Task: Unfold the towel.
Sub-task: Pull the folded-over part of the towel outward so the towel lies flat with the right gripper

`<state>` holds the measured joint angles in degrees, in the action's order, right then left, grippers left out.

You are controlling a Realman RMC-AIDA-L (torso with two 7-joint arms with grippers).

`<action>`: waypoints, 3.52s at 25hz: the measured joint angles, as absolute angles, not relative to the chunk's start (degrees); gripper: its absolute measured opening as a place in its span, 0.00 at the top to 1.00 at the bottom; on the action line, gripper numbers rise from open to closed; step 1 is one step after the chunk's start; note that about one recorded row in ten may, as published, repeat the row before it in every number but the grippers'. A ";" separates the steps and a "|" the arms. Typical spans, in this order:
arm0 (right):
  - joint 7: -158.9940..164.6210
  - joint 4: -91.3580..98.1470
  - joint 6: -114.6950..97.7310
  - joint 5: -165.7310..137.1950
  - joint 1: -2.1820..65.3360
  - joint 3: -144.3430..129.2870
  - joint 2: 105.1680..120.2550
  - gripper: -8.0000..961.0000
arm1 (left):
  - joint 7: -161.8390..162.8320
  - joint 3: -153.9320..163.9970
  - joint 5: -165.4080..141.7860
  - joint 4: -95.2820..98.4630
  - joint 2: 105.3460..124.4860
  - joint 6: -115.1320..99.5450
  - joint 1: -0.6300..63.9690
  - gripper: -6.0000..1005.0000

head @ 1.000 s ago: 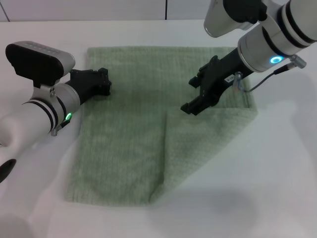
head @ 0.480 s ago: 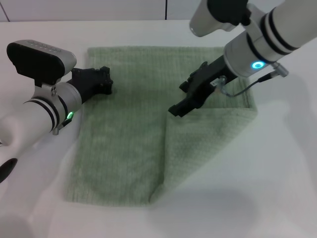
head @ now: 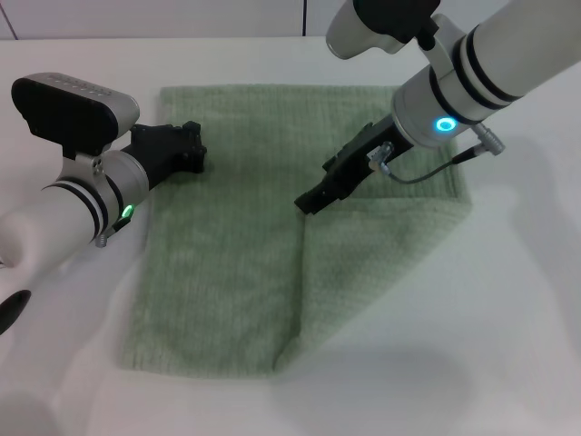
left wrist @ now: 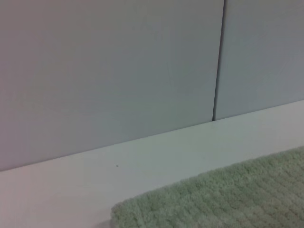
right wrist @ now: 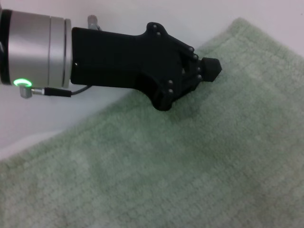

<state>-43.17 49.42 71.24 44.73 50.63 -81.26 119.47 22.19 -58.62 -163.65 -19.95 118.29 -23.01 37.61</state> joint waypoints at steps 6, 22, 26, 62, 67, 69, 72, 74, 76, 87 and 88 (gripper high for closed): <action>-42.38 48.84 70.91 45.43 50.77 -81.86 119.48 0.23 | 22.06 -58.62 -163.65 -19.94 118.30 -22.82 37.61 0.96; -40.31 46.16 67.04 47.86 51.08 -84.90 119.54 0.23 | 22.05 -58.62 -163.65 -19.51 118.48 -22.67 37.62 0.96; -40.24 45.36 65.80 48.94 51.26 -85.84 119.54 0.23 | 22.04 -58.62 -163.65 -19.51 118.48 -22.69 37.62 0.96; -37.93 40.63 63.77 48.51 54.47 -90.12 119.35 0.23 | 21.97 -58.62 -163.65 -19.95 118.39 -23.03 37.17 0.95; -37.51 40.60 63.94 48.07 54.94 -90.77 119.31 0.24 | 21.97 -58.69 -163.65 -19.95 118.39 -23.03 37.18 0.95; -37.49 40.60 63.95 47.86 54.94 -90.78 119.30 0.25 | 21.97 -58.69 -163.65 -19.95 118.39 -23.03 37.18 0.95; -37.34 40.62 64.03 47.28 55.02 -90.79 119.29 0.27 | 21.97 -58.72 -163.65 -19.95 118.39 -23.03 37.18 0.95; -37.00 40.67 64.06 46.95 55.07 -90.79 119.27 0.28 | 21.97 -58.72 -163.65 -19.95 118.39 -23.03 37.18 0.95; -36.76 40.74 64.07 46.71 55.10 -90.81 119.26 0.29 | 21.97 -58.85 -163.65 -19.95 118.35 -23.03 37.18 0.94; -36.23 40.93 64.60 45.77 55.16 -91.43 119.26 0.50 | 21.97 -58.98 -163.65 -19.95 118.30 -23.02 37.26 0.94; -36.14 41.00 64.71 45.70 55.18 -91.43 119.26 0.52 | 21.97 -58.98 -163.65 -19.95 118.29 -23.03 37.26 0.94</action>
